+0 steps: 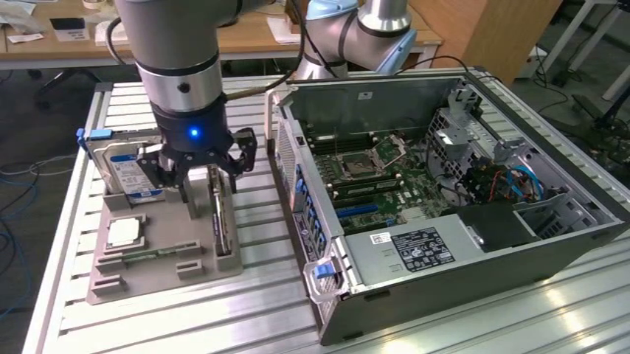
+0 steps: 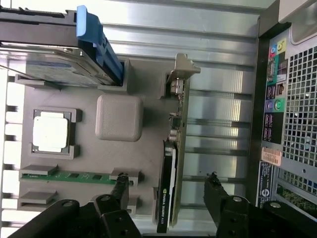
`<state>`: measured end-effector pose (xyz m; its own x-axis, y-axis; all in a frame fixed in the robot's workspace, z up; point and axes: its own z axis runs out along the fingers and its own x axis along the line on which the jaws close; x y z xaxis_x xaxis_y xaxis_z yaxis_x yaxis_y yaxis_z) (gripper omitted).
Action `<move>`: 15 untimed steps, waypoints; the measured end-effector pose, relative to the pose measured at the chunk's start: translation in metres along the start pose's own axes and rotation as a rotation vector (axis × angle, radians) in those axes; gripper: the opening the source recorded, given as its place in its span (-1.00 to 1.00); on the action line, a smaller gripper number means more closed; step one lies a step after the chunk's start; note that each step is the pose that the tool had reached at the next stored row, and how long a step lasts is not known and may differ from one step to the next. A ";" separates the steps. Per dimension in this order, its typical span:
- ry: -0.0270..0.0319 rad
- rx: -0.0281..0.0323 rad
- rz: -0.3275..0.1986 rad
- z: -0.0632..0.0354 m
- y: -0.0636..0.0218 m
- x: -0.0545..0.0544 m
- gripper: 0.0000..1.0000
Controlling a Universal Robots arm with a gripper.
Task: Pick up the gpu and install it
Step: 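Pick up the gpu and move the gpu toward the slot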
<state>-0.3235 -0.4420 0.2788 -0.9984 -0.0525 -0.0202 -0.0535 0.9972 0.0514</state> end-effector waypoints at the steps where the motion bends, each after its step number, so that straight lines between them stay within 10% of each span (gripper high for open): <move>1: 0.0000 0.0000 0.000 0.0017 -0.0002 0.000 0.44; 15: -0.0023 0.0008 0.044 0.0272 -0.0016 -0.002 0.44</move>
<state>-0.3212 -0.4420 0.2516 -0.9998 -0.0081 -0.0202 -0.0092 0.9986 0.0514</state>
